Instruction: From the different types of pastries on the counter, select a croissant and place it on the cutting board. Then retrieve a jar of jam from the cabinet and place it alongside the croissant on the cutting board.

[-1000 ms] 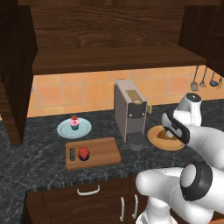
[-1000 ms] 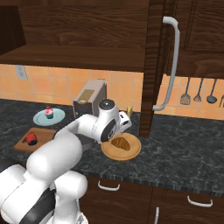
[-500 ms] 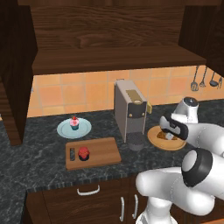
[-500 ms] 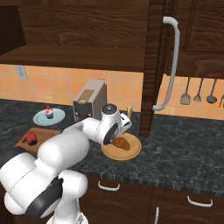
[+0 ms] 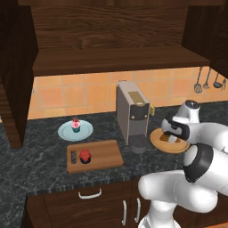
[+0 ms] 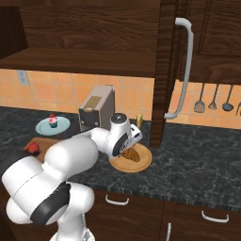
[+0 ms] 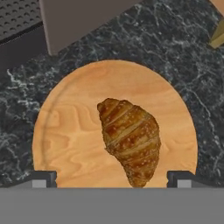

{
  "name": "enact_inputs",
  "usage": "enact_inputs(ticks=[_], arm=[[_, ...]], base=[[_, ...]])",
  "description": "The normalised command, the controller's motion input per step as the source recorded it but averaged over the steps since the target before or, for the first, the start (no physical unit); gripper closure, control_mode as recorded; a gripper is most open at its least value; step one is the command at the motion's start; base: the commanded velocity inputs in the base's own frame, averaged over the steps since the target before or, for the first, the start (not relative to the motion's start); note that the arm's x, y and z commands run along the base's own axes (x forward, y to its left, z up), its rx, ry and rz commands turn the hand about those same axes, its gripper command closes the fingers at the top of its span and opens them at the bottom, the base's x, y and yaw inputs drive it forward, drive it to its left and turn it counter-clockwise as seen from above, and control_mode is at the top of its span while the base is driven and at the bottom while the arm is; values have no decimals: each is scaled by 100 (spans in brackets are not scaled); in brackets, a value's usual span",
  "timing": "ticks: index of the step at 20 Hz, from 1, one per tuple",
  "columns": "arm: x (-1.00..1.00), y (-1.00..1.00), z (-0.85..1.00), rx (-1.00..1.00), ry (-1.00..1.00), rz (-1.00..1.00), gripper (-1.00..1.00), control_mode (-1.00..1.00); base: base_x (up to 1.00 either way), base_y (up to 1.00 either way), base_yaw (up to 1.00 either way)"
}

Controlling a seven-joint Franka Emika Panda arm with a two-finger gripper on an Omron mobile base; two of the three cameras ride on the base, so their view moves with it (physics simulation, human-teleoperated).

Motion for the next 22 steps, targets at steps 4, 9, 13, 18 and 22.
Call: enact_inputs(ticks=[4,9,13,18,22], arm=[[0,3,-21,0,5,0,-100,-100],[49,0,0,0,5,0,-100,-100],[19,0,-1,0,4,0,-100,-100],[0,-11,-22,0,3,0,-100,-100],[0,-1,-28,0,2,1,-100,-100]], base=[[0,0,0],[0,0,0],[0,0,0],[0,0,0],[0,0,0]])
